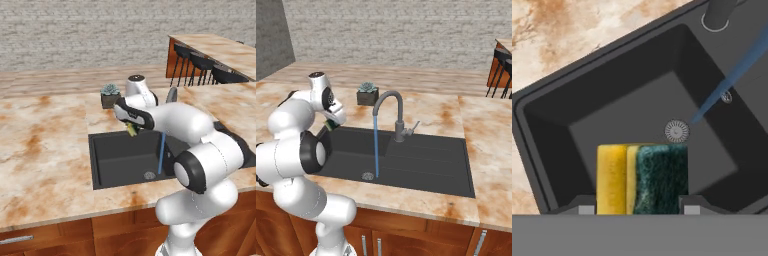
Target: Soak the sponge with water for a few seconds and then drop it inside the sink.
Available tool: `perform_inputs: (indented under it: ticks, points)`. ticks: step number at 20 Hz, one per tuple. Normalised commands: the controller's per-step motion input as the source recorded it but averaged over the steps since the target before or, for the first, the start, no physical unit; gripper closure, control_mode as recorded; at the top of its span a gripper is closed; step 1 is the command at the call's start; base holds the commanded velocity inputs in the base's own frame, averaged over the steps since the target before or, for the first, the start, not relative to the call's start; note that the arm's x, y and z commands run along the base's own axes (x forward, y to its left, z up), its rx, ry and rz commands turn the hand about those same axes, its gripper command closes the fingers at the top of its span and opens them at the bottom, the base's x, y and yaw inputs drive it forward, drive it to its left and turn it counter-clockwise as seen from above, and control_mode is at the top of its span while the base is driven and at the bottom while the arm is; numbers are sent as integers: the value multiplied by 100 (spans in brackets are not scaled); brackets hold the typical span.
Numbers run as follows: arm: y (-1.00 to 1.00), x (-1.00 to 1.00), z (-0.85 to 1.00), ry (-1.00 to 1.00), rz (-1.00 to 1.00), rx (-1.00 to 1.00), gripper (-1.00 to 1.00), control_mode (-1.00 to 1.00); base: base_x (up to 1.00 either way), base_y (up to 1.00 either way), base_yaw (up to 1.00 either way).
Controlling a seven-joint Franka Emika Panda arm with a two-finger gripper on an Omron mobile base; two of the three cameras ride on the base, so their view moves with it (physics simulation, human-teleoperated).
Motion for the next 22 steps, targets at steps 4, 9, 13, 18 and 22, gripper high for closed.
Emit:
perform_inputs:
  ticks: [4, 9, 13, 18, 22]
  points:
    - [23, 8, -34, 0, 4, 0, 100, -100, 0, 0, 0]
    - [11, 7, -63, 0, 5, 0, 100, -100, 0, 0, 0]
    - [5, 0, -64, 0, 6, 2, 100, -100, 0, 0, 0]
    - [0, 0, -37, -1, 7, 1, 100, -100, 0, 0, 0]
    - [0, 0, -18, -6, 8, 0, 100, -100, 0, 0, 0]
